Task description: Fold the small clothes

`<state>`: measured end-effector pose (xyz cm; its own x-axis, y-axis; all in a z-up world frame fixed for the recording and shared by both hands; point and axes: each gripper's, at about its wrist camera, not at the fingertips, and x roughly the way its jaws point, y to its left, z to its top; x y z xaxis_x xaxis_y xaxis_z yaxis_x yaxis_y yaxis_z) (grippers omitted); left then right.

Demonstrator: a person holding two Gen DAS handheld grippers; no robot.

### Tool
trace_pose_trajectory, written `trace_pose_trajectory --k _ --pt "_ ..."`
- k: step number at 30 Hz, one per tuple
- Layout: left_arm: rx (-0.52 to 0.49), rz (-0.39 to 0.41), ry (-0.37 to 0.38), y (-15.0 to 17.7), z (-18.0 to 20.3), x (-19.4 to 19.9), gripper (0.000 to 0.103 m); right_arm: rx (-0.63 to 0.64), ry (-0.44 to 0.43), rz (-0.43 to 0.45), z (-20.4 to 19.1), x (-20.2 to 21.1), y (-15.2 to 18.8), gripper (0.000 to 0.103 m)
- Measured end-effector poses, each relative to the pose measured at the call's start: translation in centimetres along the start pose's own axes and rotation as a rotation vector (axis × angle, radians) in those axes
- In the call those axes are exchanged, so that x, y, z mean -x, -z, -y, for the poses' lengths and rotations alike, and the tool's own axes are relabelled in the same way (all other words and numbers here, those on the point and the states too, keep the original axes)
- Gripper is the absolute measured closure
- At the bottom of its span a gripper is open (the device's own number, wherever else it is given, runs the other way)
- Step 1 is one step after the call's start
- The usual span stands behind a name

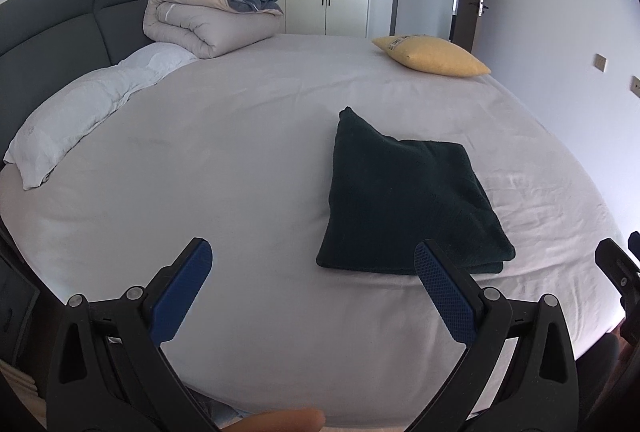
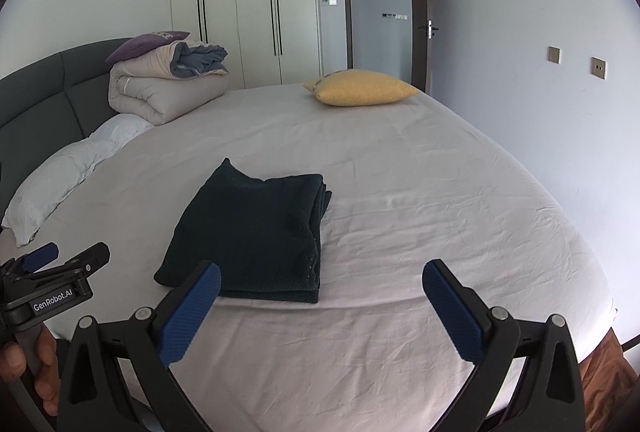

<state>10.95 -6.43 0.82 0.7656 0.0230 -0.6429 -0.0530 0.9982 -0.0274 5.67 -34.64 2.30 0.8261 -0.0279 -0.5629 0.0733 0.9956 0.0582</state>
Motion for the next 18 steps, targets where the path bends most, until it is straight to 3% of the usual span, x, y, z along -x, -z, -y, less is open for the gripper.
trace_pose_trajectory --k 18 --pt "-0.021 -0.046 0.012 1.1 0.4 -2.1 0.0 -0.005 0.025 -0.147 -0.7 -2.6 1.7 0.0"
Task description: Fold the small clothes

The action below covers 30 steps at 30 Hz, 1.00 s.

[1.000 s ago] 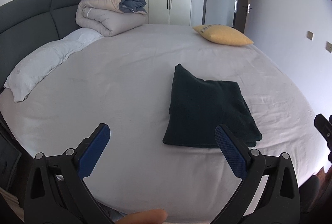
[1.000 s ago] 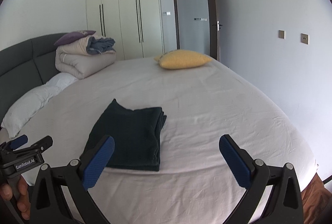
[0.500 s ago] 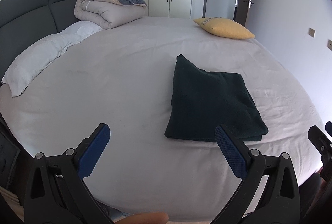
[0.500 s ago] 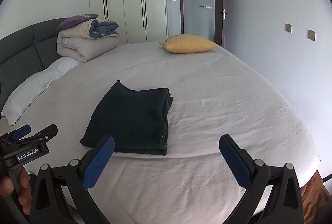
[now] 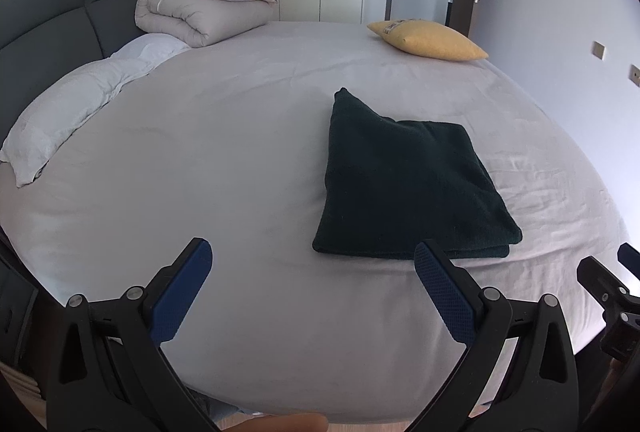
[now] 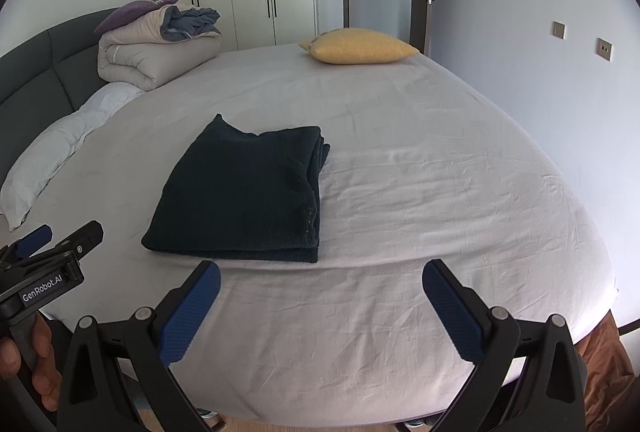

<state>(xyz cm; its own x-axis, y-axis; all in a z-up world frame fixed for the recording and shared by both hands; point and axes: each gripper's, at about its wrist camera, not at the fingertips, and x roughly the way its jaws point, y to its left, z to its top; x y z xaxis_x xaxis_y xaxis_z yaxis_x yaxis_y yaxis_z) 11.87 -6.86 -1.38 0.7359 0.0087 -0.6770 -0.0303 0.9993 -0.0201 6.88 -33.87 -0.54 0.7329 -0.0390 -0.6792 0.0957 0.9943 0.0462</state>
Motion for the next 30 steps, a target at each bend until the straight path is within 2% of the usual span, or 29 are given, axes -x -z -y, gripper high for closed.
trace_pose_trajectory --k 30 --pt "-0.008 -0.033 0.006 0.7 0.6 -1.5 0.0 -0.027 -0.002 -0.046 0.5 -1.3 0.7 0.0"
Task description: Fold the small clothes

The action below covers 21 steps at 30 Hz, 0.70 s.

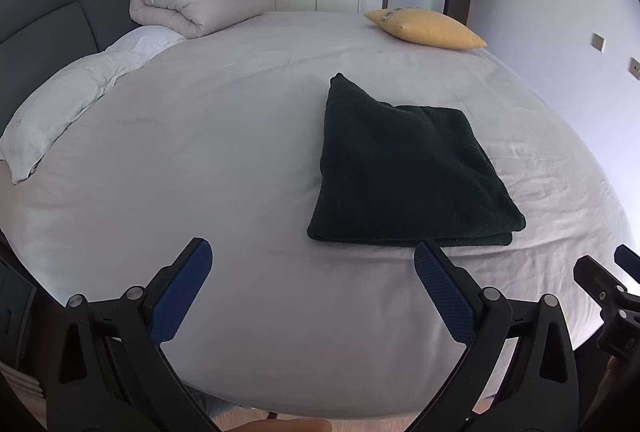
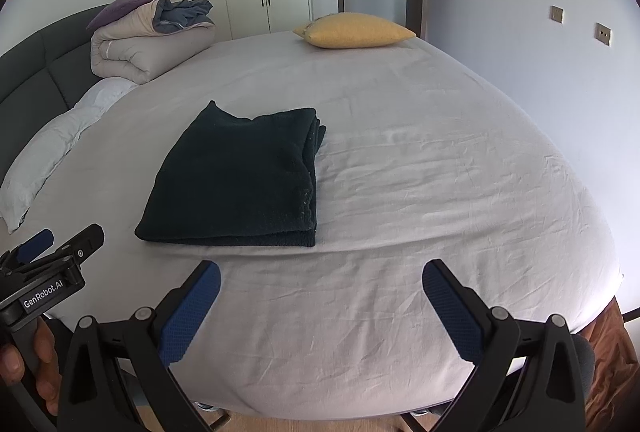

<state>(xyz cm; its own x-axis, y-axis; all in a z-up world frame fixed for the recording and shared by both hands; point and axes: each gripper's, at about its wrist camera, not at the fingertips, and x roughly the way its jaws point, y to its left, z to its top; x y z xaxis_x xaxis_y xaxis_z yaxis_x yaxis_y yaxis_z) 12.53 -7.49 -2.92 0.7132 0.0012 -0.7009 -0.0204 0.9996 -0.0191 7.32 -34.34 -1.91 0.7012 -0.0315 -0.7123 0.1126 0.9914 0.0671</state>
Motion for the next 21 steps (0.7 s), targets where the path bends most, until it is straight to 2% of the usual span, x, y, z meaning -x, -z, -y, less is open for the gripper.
trace_pose_trajectory --k 21 --pt "-0.003 -0.01 0.003 0.37 0.11 -0.31 0.0 -0.006 0.0 -0.014 0.04 -0.33 0.36 0.0"
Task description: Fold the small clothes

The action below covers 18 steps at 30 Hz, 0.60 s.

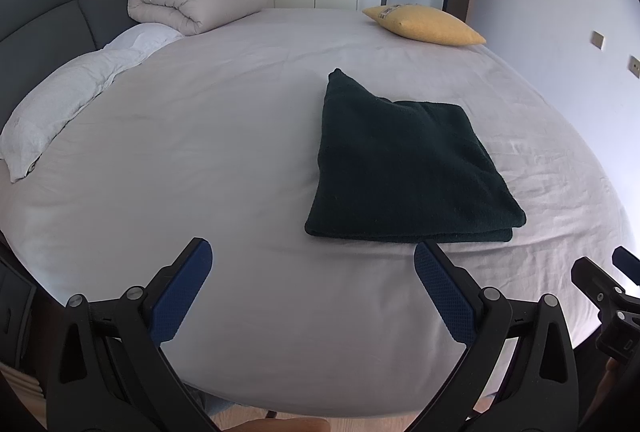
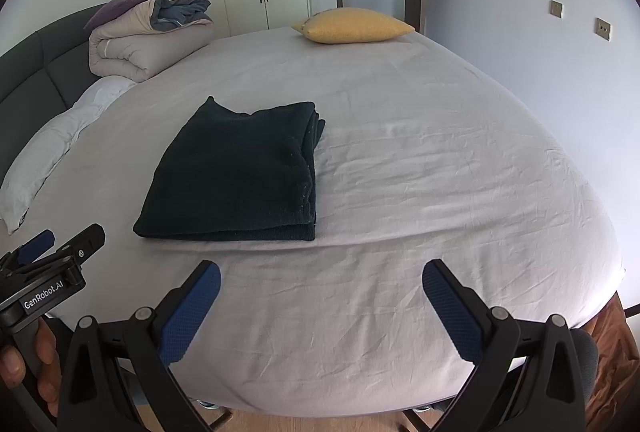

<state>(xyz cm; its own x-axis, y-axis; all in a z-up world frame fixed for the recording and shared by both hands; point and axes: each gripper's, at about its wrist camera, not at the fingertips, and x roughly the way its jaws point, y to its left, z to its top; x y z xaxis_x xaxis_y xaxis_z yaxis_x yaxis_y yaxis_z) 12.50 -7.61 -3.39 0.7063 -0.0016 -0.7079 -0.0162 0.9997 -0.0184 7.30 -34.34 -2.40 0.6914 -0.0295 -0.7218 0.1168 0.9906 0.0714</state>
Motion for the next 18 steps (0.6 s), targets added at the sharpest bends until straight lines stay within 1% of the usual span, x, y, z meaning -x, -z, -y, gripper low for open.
trace_pose_trajectory --k 18 --pt "-0.01 -0.013 0.001 0.14 0.11 -0.44 0.0 0.001 -0.001 -0.007 -0.07 -0.15 0.14 0.0"
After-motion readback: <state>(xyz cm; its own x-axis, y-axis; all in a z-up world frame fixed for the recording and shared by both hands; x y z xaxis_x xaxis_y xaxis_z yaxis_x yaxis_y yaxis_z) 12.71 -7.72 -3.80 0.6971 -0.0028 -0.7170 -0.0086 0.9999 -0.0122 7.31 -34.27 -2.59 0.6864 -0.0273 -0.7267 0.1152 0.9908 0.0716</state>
